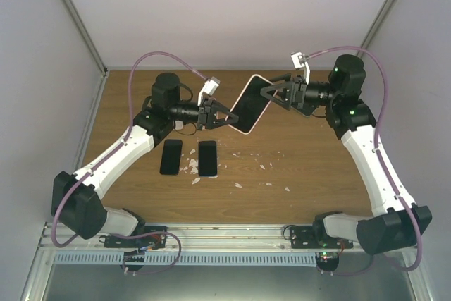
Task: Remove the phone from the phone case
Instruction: Adjust the phone.
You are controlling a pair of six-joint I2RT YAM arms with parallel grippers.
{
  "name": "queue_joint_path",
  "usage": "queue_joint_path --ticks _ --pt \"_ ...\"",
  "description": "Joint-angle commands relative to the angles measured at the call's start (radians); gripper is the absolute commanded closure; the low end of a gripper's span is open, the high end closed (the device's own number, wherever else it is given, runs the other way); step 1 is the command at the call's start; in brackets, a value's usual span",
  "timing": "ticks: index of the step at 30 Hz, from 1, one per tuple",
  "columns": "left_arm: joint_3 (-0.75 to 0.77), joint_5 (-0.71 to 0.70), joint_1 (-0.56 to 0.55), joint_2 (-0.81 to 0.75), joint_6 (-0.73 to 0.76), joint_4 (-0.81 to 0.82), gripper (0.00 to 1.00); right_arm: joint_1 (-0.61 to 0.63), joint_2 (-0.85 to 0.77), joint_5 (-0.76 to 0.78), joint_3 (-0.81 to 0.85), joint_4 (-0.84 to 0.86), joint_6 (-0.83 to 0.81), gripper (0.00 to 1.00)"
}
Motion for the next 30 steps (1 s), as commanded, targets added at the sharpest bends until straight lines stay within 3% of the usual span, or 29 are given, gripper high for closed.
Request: queue_joint_path --ticks 1,4,18,28,30 --pt "0.002 0.006 0.018 -0.041 -0.097 0.202 1.0 0.001 -0.002 0.081 0.006 -0.037 0.05 0.28" --pt "-0.003 -0.004 0.02 -0.04 -0.136 0.238 1.0 0.004 -0.004 0.101 0.01 -0.044 0.066 0.4" --pt "-0.035 -0.015 0.02 -0.036 -0.197 0.31 1.0 0.02 0.029 0.117 0.018 0.04 0.167 0.56" --pt "-0.014 -0.028 0.019 -0.042 -0.121 0.238 1.0 0.021 0.025 0.112 0.011 0.06 0.188 0.91" --pt "0.001 -0.043 0.02 -0.042 -0.067 0.168 0.92 0.02 0.02 0.109 0.011 0.068 0.19 0.97"
